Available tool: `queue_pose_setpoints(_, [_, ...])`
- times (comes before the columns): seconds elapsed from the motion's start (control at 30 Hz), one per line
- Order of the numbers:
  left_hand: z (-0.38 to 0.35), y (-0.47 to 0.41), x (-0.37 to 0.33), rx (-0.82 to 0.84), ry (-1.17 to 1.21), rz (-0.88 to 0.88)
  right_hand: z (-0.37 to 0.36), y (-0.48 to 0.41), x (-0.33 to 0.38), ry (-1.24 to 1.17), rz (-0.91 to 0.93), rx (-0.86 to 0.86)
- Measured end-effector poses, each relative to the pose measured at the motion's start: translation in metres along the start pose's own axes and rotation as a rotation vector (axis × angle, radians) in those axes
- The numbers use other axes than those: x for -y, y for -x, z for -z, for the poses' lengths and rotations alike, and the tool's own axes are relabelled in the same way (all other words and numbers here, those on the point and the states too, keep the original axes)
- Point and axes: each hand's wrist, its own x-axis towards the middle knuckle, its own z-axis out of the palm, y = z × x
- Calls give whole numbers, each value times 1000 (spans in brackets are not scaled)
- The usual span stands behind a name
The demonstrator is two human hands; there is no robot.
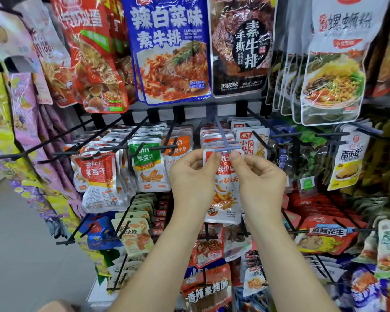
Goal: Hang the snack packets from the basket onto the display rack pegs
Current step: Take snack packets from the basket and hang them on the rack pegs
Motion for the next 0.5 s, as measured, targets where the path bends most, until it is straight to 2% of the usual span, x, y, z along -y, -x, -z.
queue_pose_setpoints(0.2, [1, 0, 16, -70, -233, -213, 4, 0, -10, 119, 24, -74])
queue_pose_setpoints(0.4, [10, 3, 37, 230, -188, -20, 12, 5, -12, 101, -145, 312])
queue_pose_setpoints(0.5, [9, -5, 37, 296, -173, 17, 6, -2, -15, 52, -191, 415])
